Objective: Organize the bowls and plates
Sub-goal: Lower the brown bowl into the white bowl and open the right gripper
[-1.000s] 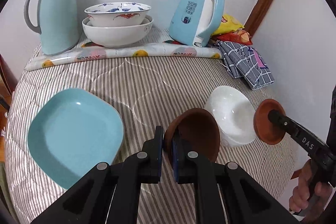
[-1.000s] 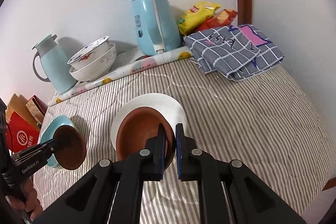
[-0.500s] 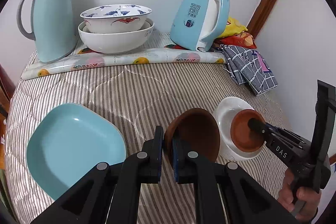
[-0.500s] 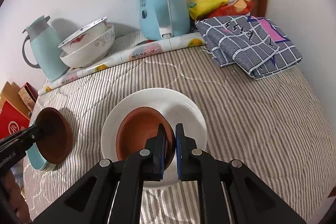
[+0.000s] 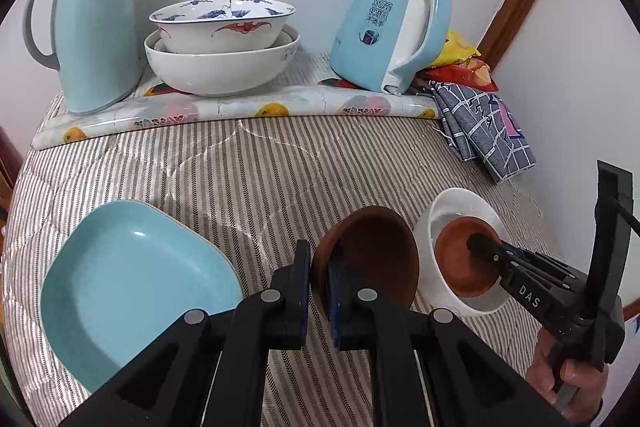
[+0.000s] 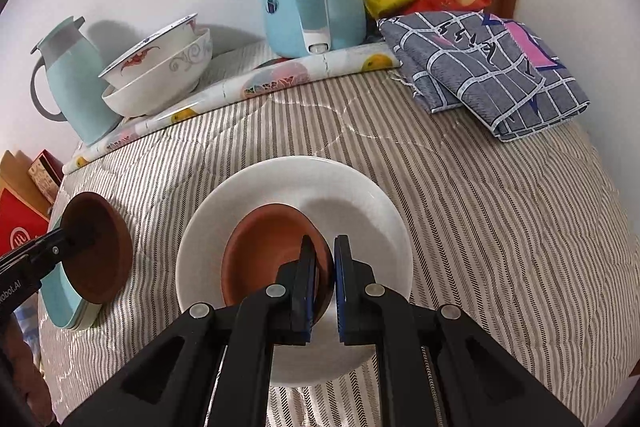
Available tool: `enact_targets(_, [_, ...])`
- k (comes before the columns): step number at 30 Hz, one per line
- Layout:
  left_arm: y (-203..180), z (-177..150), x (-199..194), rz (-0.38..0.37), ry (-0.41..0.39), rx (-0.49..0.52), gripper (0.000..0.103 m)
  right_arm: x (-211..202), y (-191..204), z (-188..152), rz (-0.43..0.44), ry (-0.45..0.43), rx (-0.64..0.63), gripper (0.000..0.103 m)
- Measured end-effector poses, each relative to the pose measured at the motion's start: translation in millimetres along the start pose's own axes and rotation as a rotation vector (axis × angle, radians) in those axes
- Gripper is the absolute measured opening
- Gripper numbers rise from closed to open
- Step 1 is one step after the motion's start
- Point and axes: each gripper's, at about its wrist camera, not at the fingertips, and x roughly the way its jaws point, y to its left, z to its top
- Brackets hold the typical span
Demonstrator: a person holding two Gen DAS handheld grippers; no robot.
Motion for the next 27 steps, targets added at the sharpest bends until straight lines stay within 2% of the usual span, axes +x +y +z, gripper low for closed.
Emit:
enact_targets(15, [5.3, 2.3, -0.1, -0.002, 0.005, 0.005, 0.008, 11.6, -0.6, -1.4, -0.01, 0.034, 0.01, 0.009])
enact_targets(27, [12.6, 2.9, -6.6, -0.004, 0.001, -0.004, 0.008, 13.3, 4.4, 1.3, -0.093, 0.035, -0.057, 0.009])
